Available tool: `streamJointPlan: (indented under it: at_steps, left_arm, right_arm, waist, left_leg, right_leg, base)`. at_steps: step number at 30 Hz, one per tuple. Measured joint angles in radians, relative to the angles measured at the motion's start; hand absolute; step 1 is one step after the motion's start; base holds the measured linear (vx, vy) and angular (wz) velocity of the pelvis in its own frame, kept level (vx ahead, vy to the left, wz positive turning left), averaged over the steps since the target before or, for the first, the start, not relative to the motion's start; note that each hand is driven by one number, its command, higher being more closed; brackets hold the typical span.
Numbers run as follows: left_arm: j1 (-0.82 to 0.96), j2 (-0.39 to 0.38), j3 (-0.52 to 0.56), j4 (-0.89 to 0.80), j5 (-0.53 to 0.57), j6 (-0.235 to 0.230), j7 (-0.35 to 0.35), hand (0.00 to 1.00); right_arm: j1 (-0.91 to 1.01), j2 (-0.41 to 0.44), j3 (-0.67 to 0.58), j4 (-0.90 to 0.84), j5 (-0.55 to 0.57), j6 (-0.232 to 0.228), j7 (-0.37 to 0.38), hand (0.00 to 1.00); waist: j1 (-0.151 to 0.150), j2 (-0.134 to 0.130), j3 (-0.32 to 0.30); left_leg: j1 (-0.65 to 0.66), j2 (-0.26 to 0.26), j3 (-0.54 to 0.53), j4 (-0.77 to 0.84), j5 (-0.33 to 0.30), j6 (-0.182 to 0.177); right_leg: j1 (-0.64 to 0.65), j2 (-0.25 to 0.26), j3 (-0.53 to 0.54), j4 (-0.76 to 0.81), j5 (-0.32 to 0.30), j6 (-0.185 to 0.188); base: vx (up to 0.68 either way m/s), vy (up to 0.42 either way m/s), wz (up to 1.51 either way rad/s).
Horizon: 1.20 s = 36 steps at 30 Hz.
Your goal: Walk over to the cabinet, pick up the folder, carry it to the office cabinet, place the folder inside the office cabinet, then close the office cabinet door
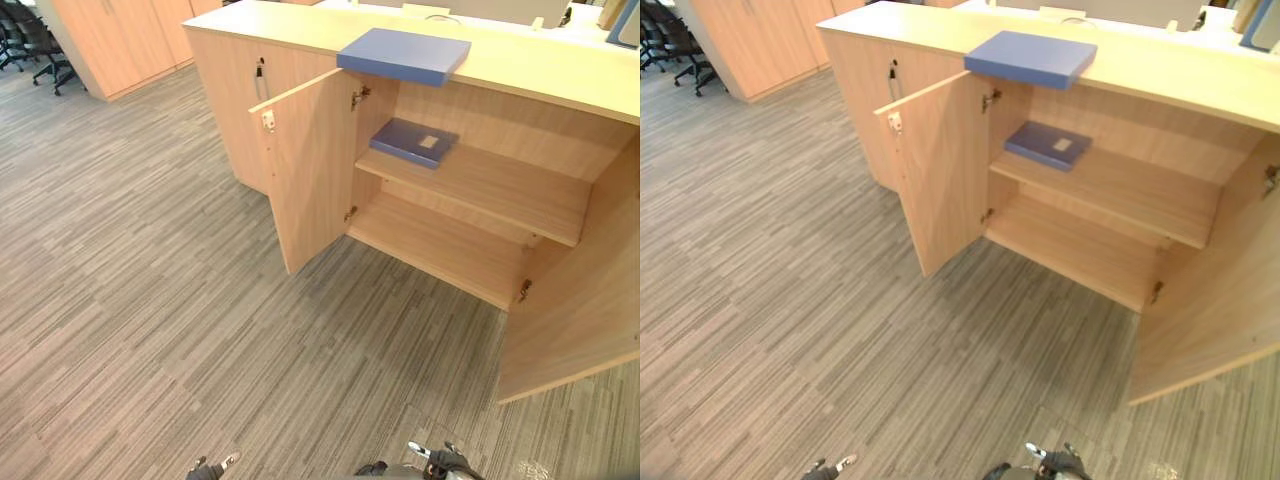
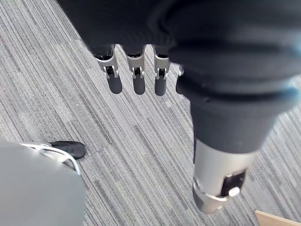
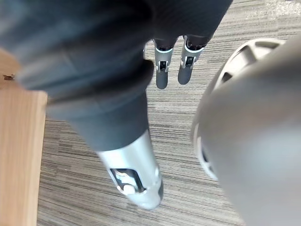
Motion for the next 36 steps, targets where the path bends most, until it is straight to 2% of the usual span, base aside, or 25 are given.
streamJointPlan:
  at_steps: [2, 3, 4, 5, 6, 8, 10, 12, 13, 14, 15, 16, 17, 18, 19, 20, 21, 22, 23, 26, 28, 31, 32, 33, 36]
  left_arm:
    - [-0.011, -0.005, 0.005, -0.011, -0.002, 0.001, 0.000, 0.00]
    - [-0.015, -0.015, 0.022, -0.014, -0.008, 0.000, 0.000, 0.00]
    - [-0.020, -0.018, 0.033, -0.020, -0.014, 0.000, 0.000, 0.00]
    - [-0.017, -0.026, 0.041, -0.044, -0.024, -0.001, 0.001, 0.00]
    - [-0.011, -0.027, 0.045, -0.057, -0.036, -0.003, 0.004, 0.00]
    - [-0.010, -0.027, 0.050, -0.064, -0.054, -0.003, 0.005, 0.00]
    - [-0.013, -0.027, 0.049, -0.072, -0.069, -0.007, 0.006, 0.00]
    - [-0.014, -0.023, 0.046, -0.081, -0.076, -0.014, 0.007, 0.00]
    - [-0.016, -0.019, 0.033, -0.087, -0.076, -0.016, 0.009, 0.00]
    - [-0.016, -0.021, 0.028, -0.088, -0.076, -0.022, 0.012, 0.00]
    - [-0.017, -0.022, 0.028, -0.088, -0.078, -0.023, 0.013, 0.00]
    - [-0.020, -0.017, 0.027, -0.087, -0.077, -0.023, 0.016, 0.00]
    - [-0.026, -0.009, 0.019, -0.086, -0.069, -0.026, 0.022, 0.00]
    - [-0.030, -0.007, 0.012, -0.088, -0.067, -0.031, 0.024, 0.00]
    - [-0.039, 0.000, 0.012, -0.086, -0.074, -0.033, 0.025, 0.00]
    - [-0.047, -0.006, 0.020, -0.088, -0.081, -0.039, 0.025, 0.00]
    - [-0.045, -0.015, 0.011, -0.079, -0.080, -0.038, 0.025, 0.00]
    - [-0.042, -0.016, -0.016, -0.059, -0.085, -0.037, 0.024, 0.00]
    - [-0.046, -0.008, -0.045, -0.058, -0.079, -0.037, 0.023, 0.00]
    - [-0.056, 0.018, -0.083, -0.015, -0.075, -0.035, 0.022, 0.00]
    - [-0.053, 0.027, -0.093, 0.000, -0.074, -0.035, 0.022, 0.00]
    - [-0.043, 0.044, -0.129, 0.030, -0.067, -0.030, 0.017, 0.00]
    - [-0.036, 0.047, -0.135, 0.031, -0.065, -0.029, 0.013, 0.00]
    - [-0.024, 0.053, -0.139, 0.031, -0.059, -0.028, 0.008, 0.00]
    - [0.012, 0.074, -0.150, 0.043, -0.038, -0.022, 0.003, 0.00]
  right_arm:
    - [0.017, 0.001, 0.006, -0.010, 0.001, 0.000, 0.000, 0.00]
    - [0.028, 0.005, 0.020, -0.030, 0.006, 0.000, 0.000, 0.00]
    - [0.029, 0.007, 0.031, -0.034, 0.010, 0.000, 0.000, 0.00]
    - [0.030, 0.004, 0.056, -0.037, 0.014, -0.001, -0.001, 0.00]
    - [0.028, 0.001, 0.080, -0.038, 0.023, -0.001, -0.005, 0.00]
    - [0.022, 0.001, 0.096, -0.037, 0.033, -0.002, -0.009, 0.00]
    - [0.010, -0.001, 0.128, -0.036, 0.039, -0.001, -0.014, 0.00]
    - [0.000, 0.001, 0.159, -0.036, 0.039, -0.001, -0.017, 0.00]
    - [-0.004, 0.003, 0.169, -0.036, 0.039, -0.001, -0.017, 0.00]
    - [-0.005, 0.002, 0.173, -0.035, 0.039, -0.001, -0.018, 0.00]
    - [-0.006, 0.003, 0.174, -0.035, 0.038, -0.001, -0.018, 0.00]
    - [-0.004, 0.009, 0.189, -0.032, 0.039, 0.000, -0.020, 0.00]
    - [-0.012, 0.020, 0.237, -0.032, 0.037, 0.000, -0.017, 0.00]
    - [-0.023, 0.029, 0.248, -0.031, 0.037, 0.001, -0.017, 0.00]
    - [-0.054, 0.054, 0.251, -0.032, 0.034, 0.000, -0.017, 0.00]
    - [-0.067, 0.056, 0.253, -0.030, 0.031, -0.003, -0.018, 0.00]
    - [-0.068, 0.051, 0.252, -0.032, 0.025, -0.003, -0.018, 0.00]
    - [-0.080, 0.047, 0.254, -0.022, 0.009, -0.003, -0.018, 0.00]
    - [-0.085, 0.048, 0.258, -0.015, -0.003, -0.002, -0.016, 0.00]
    - [-0.079, 0.036, 0.230, 0.017, -0.005, 0.003, -0.016, 0.00]
    - [-0.075, 0.023, 0.199, 0.038, -0.008, 0.012, -0.015, 0.00]
    - [-0.053, -0.005, 0.153, 0.051, -0.025, 0.022, -0.009, 0.00]
    - [-0.046, -0.014, 0.153, 0.051, -0.027, 0.024, -0.008, 0.00]
    - [-0.039, -0.014, 0.153, 0.051, -0.027, 0.024, -0.007, 0.00]
    - [-0.040, -0.010, 0.156, 0.051, -0.024, 0.021, -0.003, 0.00]
  waist:
    - [-0.010, 0.006, -0.006]
    - [-0.012, 0.013, -0.010]
    - [-0.009, 0.012, -0.009]
    - [-0.003, 0.018, -0.009]
    - [0.007, 0.020, -0.009]
    - [0.019, 0.018, -0.010]
    - [0.033, 0.010, -0.008]
    - [0.039, -0.003, 0.001]
    - [0.040, -0.009, 0.011]
    - [0.041, -0.009, 0.011]
    - [0.044, -0.011, 0.012]
    - [0.053, -0.024, 0.007]
    - [0.044, -0.039, -0.003]
    - [0.046, -0.038, 0.001]
    - [0.064, -0.057, 0.013]
    - [0.072, -0.051, 0.000]
    - [0.072, -0.037, -0.022]
    - [0.070, -0.038, -0.030]
    - [0.064, -0.042, -0.035]
    - [0.063, -0.051, -0.047]
    - [0.068, -0.053, -0.053]
    - [0.061, -0.037, -0.066]
    - [0.057, -0.028, -0.066]
    - [0.049, -0.023, -0.067]
    - [0.029, -0.014, -0.063]
  left_leg:
    - [-0.033, 0.023, -0.012, 0.112, -0.067, -0.006]
    - [-0.116, 0.079, -0.013, 0.349, -0.137, 0.000]
    - [-0.163, 0.110, -0.018, 0.472, -0.144, 0.006]
    - [-0.240, 0.173, -0.037, 0.698, -0.120, -0.004]
    - [-0.297, 0.218, -0.058, 0.868, -0.067, -0.011]
    - [-0.349, 0.235, -0.082, 0.976, -0.085, 0.012]
    - [-0.415, 0.222, -0.087, 0.935, -0.123, 0.025]
    - [-0.450, 0.192, -0.101, 0.818, -0.140, 0.027]
    - [-0.457, 0.160, -0.123, 0.667, -0.134, 0.021]
    - [-0.461, 0.129, -0.167, 0.502, -0.101, 0.015]
    - [-0.459, 0.116, -0.183, 0.447, -0.026, 0.004]
    - [-0.408, 0.073, -0.161, 0.402, 0.055, -0.007]
    - [-0.393, 0.063, -0.133, 0.392, 0.056, -0.004]
    - [-0.402, 0.069, -0.139, 0.421, 0.052, -0.003]
    - [-0.456, 0.072, -0.164, 0.571, 0.054, -0.005]
    - [-0.507, 0.052, -0.235, 0.603, -0.010, -0.015]
    - [-0.487, 0.051, -0.275, 0.497, 0.029, -0.001]
    - [-0.472, 0.032, -0.281, 0.483, -0.010, -0.006]
    - [-0.462, 0.015, -0.261, 0.468, -0.020, 0.009]
    - [-0.416, -0.039, -0.212, 0.411, -0.030, 0.027]
    - [-0.357, -0.080, -0.161, 0.341, -0.025, 0.049]
    - [-0.250, -0.132, -0.105, 0.219, -0.003, 0.085]
    - [-0.216, -0.132, -0.079, 0.188, 0.003, 0.095]
    - [-0.176, -0.127, -0.062, 0.155, 0.008, 0.105]
    - [-0.113, -0.105, -0.048, 0.114, 0.012, 0.109]
  right_leg:
    - [0.022, 0.007, -0.007, -0.005, -0.015, 0.028]
    - [0.043, 0.032, -0.006, -0.026, -0.023, 0.046]
    - [0.057, 0.045, 0.000, -0.040, -0.023, 0.046]
    - [0.087, 0.084, 0.026, -0.072, -0.018, 0.041]
    - [0.111, 0.112, 0.067, -0.092, -0.016, 0.040]
    - [0.134, 0.124, 0.130, -0.108, -0.016, 0.040]
    - [0.139, 0.119, 0.218, -0.136, -0.001, 0.036]
    - [0.151, 0.083, 0.250, -0.151, 0.030, 0.071]
    - [0.163, 0.046, 0.280, -0.150, 0.035, 0.094]
    - [0.178, 0.012, 0.305, -0.151, 0.033, 0.135]
    - [0.187, -0.006, 0.320, -0.150, 0.031, 0.156]
    - [0.204, -0.043, 0.350, -0.163, 0.033, 0.181]
    - [0.208, -0.027, 0.375, -0.213, 0.046, 0.169]
    - [0.208, -0.005, 0.386, -0.244, 0.070, 0.143]
    - [0.223, -0.004, 0.401, -0.289, 0.146, 0.108]
    - [0.244, -0.013, 0.432, -0.320, 0.176, 0.151]
    - [0.246, -0.001, 0.436, -0.339, 0.183, 0.161]
    - [0.263, -0.014, 0.456, -0.372, 0.185, 0.167]
    - [0.263, -0.034, 0.458, -0.398, 0.236, 0.174]
    - [0.247, -0.095, 0.507, -0.429, 0.324, 0.179]
    - [0.227, -0.145, 0.529, -0.422, 0.364, 0.168]
    - [0.172, -0.213, 0.531, -0.326, 0.409, 0.121]
    - [0.139, -0.233, 0.496, -0.241, 0.403, 0.095]
    - [0.102, -0.244, 0.443, -0.124, 0.369, 0.057]
    - [0.054, -0.205, 0.413, 0.011, 0.252, 0.077]
  base:
    - [0.09, -0.036, 0.14]
    - [0.06, -0.015, 0.00]
    - [0.09, 0.011, -0.30]
    - [0.11, 0.084, -0.74]
    - [0.14, 0.121, -0.89]
    - [0.18, 0.181, -0.97]
    - [0.23, 0.272, -1.20]
    - [0.21, 0.269, -0.94]
    - [0.33, 0.457, -0.65]
    - [0.36, 0.494, -0.57]
    - [0.41, 0.552, -0.51]
    - [0.36, 0.384, -0.36]
    - [0.34, 0.309, -0.36]
    - [0.21, 0.147, -0.43]
    - [0.18, 0.185, -0.69]
    - [0.18, 0.219, -0.69]
    - [0.26, 0.315, -0.68]
    - [0.24, 0.288, -0.51]
    - [0.23, 0.282, -0.47]
    - [0.22, 0.294, -0.49]
    - [0.16, 0.218, -0.66]
    - [0.13, 0.207, -0.60]
    - [0.08, 0.148, -0.53]
    - [0.05, 0.097, -0.49]
    - [0.03, 0.001, -0.27]
